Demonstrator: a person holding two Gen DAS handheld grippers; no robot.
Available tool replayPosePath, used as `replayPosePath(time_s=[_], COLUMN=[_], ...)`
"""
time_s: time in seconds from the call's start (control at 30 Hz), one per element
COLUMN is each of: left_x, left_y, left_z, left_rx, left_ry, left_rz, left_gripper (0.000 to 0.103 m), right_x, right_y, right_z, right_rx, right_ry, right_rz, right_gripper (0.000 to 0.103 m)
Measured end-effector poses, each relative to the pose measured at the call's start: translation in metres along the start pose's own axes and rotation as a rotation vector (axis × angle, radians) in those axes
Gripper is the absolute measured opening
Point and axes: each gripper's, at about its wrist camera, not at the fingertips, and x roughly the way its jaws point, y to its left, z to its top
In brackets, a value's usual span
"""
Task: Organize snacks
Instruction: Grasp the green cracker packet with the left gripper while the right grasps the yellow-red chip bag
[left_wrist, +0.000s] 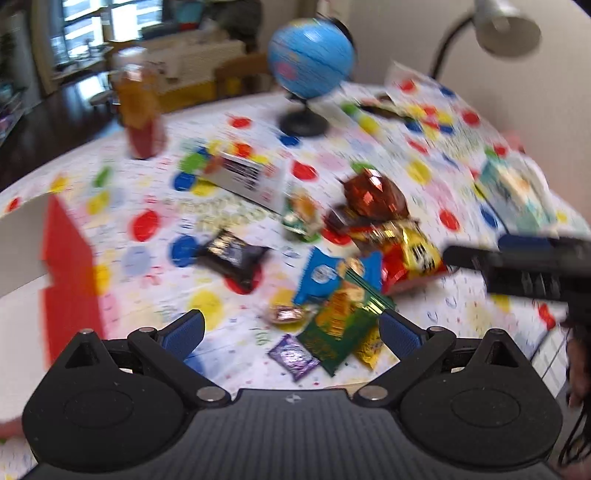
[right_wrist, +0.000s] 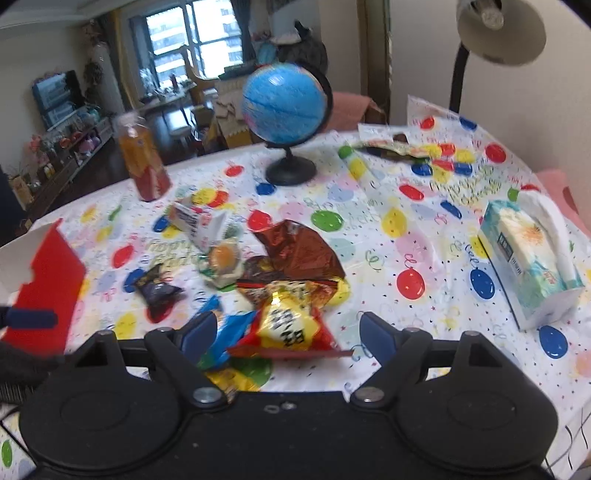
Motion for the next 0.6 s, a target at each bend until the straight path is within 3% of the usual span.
replayPosePath(time_s=[0.2, 0.47, 0.6], left_x=[0.045, 0.076, 0.093], left_y=[0.001, 0.002, 0.005], left_z=[0.01, 0.019, 0.019], left_rx=[0.041, 0.156, 0.164], left_ry=[0.13, 0.221, 0.272], left_rz=[-0.144, -0.247, -0.269], left_gripper=[0.096, 0.093, 0.073], right_x=[0.041, 0.074, 0.084], right_y=[-0.009, -0.006, -0.002], right_z=[0.011, 0.012, 0.012], right_rx=[0.015, 0.067, 0.079], right_ry=[0.091, 0.184, 0.202], right_rz=[0.016, 0.024, 0.019], right_gripper=[0.081, 0.077, 0.075])
